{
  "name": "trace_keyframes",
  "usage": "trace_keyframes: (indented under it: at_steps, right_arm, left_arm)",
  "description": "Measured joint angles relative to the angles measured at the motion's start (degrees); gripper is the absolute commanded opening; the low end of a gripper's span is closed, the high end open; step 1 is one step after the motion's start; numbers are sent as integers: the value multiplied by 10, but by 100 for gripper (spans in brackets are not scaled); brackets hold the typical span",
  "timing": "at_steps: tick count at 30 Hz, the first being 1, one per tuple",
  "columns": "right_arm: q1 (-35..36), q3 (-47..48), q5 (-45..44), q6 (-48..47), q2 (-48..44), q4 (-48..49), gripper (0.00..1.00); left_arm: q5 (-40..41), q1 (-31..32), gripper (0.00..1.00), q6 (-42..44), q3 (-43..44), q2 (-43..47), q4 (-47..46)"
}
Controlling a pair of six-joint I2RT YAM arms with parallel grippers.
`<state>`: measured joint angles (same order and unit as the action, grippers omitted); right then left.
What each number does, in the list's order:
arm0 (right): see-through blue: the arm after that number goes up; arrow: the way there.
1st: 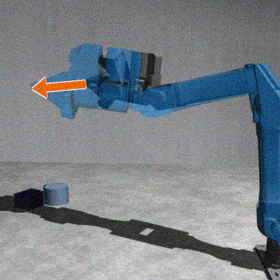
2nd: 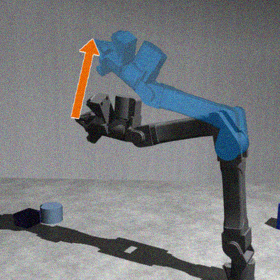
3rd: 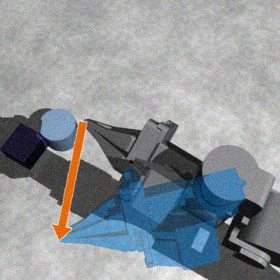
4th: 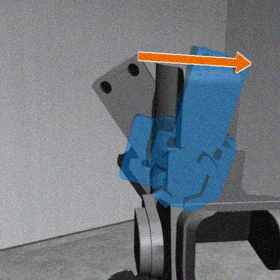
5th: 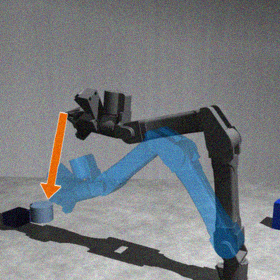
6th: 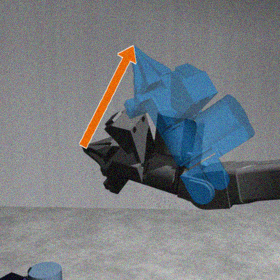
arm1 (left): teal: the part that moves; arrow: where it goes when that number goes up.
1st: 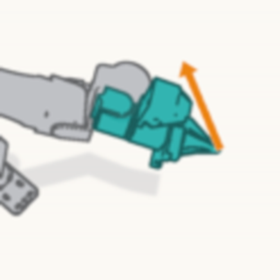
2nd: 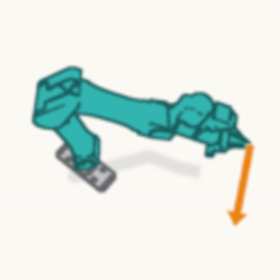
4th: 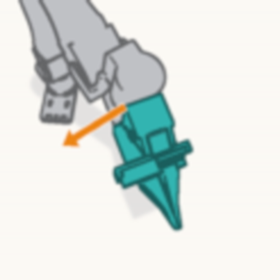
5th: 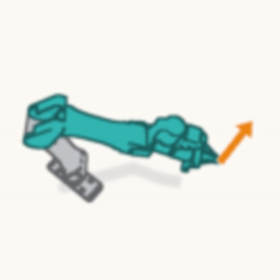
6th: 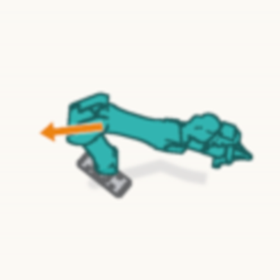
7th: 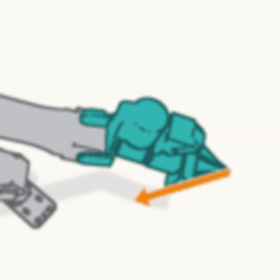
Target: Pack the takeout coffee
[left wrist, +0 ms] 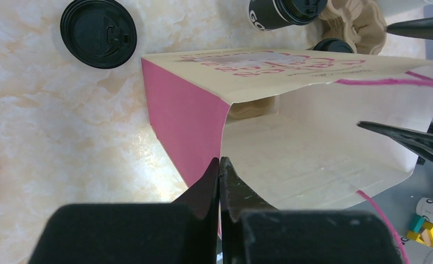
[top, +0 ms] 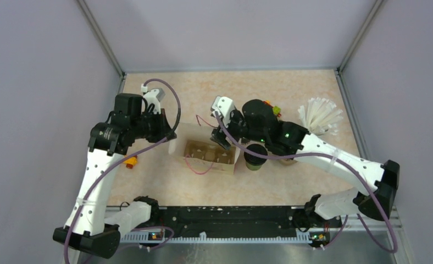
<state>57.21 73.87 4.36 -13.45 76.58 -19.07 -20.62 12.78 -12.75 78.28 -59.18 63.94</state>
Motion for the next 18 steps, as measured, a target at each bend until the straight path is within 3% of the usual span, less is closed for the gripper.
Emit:
trace_keyframes:
  at_steps: [11,18]
  right_arm:
    - [0,0,-19,140,-162,-48,80]
    - [-1,31,-126,224,-181,-128,78]
  left_arm:
    - [7,0,0,-31,-28,16,-22]
    - [38,0,0,-36,-24,13,-20]
